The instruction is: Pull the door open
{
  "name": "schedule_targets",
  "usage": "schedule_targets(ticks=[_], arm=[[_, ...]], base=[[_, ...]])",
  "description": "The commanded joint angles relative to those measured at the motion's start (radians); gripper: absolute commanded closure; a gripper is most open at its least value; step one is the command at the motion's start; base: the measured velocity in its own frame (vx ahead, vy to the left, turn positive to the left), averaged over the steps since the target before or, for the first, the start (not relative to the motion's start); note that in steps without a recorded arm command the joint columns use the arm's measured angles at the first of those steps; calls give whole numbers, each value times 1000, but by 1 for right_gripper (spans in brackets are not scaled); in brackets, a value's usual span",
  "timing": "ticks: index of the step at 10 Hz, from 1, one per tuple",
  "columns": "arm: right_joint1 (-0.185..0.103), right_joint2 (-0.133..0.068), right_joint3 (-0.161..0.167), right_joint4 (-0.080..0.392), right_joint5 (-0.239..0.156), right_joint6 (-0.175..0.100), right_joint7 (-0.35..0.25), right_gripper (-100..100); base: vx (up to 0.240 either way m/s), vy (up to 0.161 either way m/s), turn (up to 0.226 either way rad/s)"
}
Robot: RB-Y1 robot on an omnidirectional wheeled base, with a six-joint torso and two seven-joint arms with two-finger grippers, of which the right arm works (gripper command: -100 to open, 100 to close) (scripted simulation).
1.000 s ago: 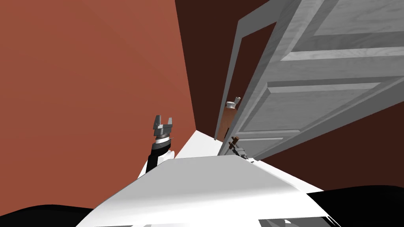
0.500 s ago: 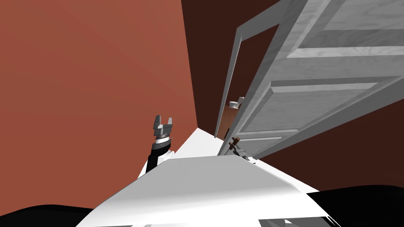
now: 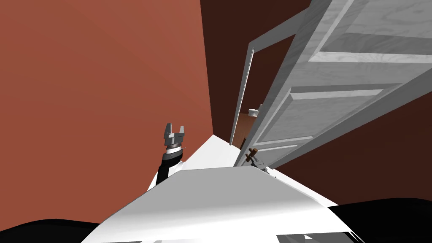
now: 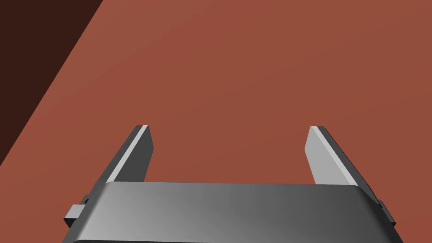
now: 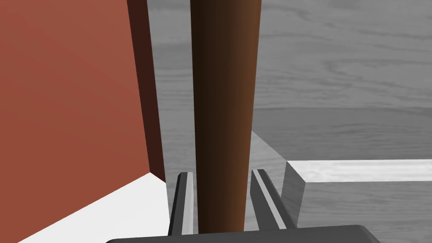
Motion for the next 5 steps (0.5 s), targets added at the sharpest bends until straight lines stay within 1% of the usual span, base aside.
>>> schedule_targets(ticks=[1,2,5], arm=[[0,0,0,0,0,0,0,100],[-3,0,5,10,5,-6,-7,100],[-12,-2,10,28,13,-17,-19,100]], base=[[-102,-37,27],[-137,-53,118],[-217,-67,160]])
